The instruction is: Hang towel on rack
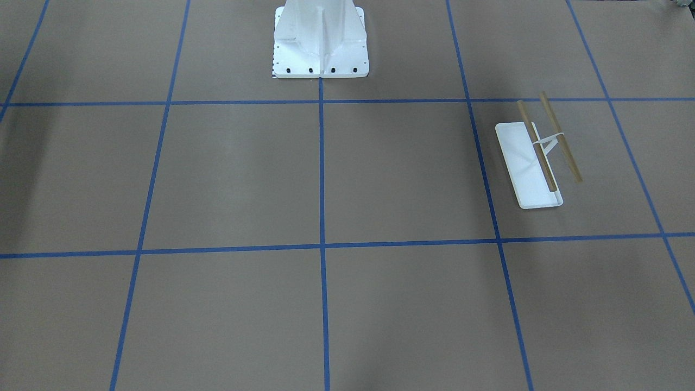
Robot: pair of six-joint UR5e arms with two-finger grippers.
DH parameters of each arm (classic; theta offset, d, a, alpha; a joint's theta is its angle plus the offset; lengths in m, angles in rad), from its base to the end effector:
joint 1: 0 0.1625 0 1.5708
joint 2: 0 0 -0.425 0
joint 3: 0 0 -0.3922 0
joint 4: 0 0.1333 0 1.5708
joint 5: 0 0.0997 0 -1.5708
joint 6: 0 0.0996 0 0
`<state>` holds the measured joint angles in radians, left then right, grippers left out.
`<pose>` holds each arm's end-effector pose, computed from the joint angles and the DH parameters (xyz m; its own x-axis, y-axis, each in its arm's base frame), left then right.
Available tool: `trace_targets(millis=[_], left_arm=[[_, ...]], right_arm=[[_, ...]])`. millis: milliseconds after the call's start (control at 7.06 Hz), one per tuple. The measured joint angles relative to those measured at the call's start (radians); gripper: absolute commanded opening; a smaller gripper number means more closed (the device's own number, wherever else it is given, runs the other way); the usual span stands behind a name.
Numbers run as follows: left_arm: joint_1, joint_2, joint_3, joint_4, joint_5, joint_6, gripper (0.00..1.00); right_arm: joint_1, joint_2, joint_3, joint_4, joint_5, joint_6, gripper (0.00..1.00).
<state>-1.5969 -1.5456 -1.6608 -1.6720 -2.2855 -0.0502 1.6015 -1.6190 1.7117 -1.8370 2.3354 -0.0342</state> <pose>-0.0808 -0.4895 0.6197 0.7556 0.0390 -0.6539 0.0637 0.9891 0.1326 0.0783 -0.4536 0.6387 0.7183 0.1079 0.6874 -0.0057 0.9888 -0.1492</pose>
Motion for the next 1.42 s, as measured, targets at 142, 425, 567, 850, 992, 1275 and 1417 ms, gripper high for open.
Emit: trace_targets(millis=[142,425,567,850,992,1275,1417], left_arm=[[0.0,0.0,0.0,0.0,0.003,0.0,0.98],[0.001,-0.001,-0.001,0.001,0.006,-0.001,0.98],[0.001,-0.001,0.001,0.0,0.003,-0.004,0.98],[0.01,-0.009,-0.006,-0.001,0.0,-0.007,0.98],[0.021,-0.012,-0.007,-0.001,0.003,-0.008,0.98],[0.068,-0.018,-0.007,0.0,0.029,-0.046,0.98],[0.082,-0.019,-0.007,-0.001,0.04,-0.067,0.98]], right_arm=[[0.0,0.001,0.002,0.0,0.001,0.001,1.0],[0.0,0.007,0.004,0.005,0.002,0.002,1.0],[0.0,0.015,0.002,0.021,-0.001,0.002,1.0],[0.003,0.033,-0.002,0.068,-0.008,0.001,1.0],[0.007,0.03,-0.012,0.089,-0.009,-0.001,1.0],[0.009,0.002,-0.094,0.225,-0.026,-0.006,1.0],[0.009,0.003,-0.179,0.342,-0.044,-0.009,1.0]])
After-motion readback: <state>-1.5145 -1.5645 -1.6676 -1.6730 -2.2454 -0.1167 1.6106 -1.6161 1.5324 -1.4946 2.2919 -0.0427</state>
